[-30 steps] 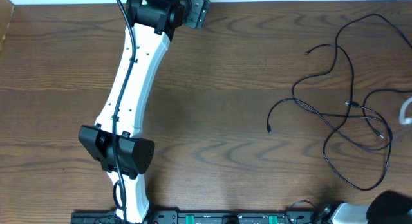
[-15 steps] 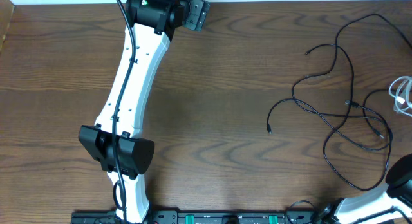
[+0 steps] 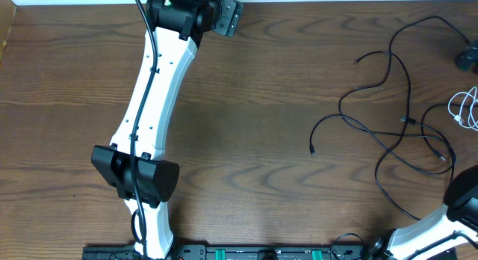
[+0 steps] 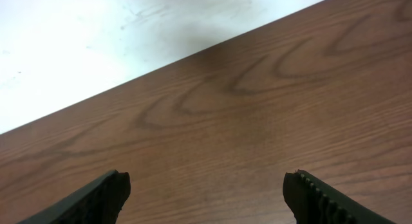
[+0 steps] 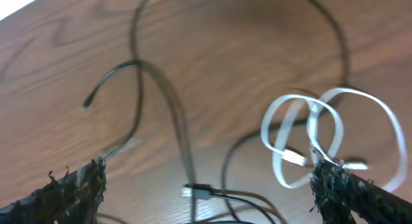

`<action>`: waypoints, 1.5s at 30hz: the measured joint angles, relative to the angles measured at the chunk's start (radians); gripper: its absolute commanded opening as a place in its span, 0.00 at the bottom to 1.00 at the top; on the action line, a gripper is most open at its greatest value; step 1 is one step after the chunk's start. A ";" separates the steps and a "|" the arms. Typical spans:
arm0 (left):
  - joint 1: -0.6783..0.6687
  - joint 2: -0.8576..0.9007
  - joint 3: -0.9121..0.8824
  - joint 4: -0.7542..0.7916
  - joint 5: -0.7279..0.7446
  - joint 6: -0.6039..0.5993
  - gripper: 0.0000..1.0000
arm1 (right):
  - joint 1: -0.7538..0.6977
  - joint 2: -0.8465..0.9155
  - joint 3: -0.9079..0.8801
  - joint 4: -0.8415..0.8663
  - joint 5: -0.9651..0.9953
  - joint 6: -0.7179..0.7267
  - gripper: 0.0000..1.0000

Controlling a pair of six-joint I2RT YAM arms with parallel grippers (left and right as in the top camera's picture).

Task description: Untangle cables

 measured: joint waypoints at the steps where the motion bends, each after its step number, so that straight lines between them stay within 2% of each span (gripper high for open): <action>1: 0.000 0.000 0.000 0.000 0.000 0.000 0.81 | 0.039 0.000 0.000 0.001 0.004 -0.006 0.99; 5: 0.000 0.000 0.000 0.000 0.000 0.000 0.81 | 0.180 -0.001 0.000 -0.002 0.048 -0.021 0.99; 13: 0.000 0.000 0.000 0.000 0.000 0.000 0.81 | 0.642 -0.004 0.000 0.027 0.223 -0.047 0.99; 18: 0.002 0.000 0.000 0.000 0.000 0.000 0.81 | 0.849 -0.023 0.000 0.027 0.285 -0.050 0.99; 21: 0.016 0.000 0.000 0.000 0.007 -0.016 0.81 | 0.919 -0.026 0.000 0.029 0.344 -0.043 0.99; 29: 0.178 -0.001 0.000 0.000 0.052 -0.146 0.81 | 0.934 -0.085 -0.006 0.083 0.547 0.050 0.99; 33: 0.291 -0.040 0.000 -0.006 0.122 -0.170 0.81 | 0.921 -0.289 -0.005 0.118 0.597 0.062 0.99; 37: 0.338 -0.150 0.000 -0.060 0.135 -0.177 0.81 | 0.911 -0.455 -0.002 0.036 0.661 0.100 0.99; 41: 0.368 -0.263 0.000 -0.102 0.133 -0.177 0.81 | 0.910 -0.500 0.000 -0.040 0.706 0.129 0.99; 45: 0.369 -0.280 0.000 -0.121 0.133 -0.177 0.81 | 0.910 -0.498 0.000 -0.086 0.716 0.145 0.99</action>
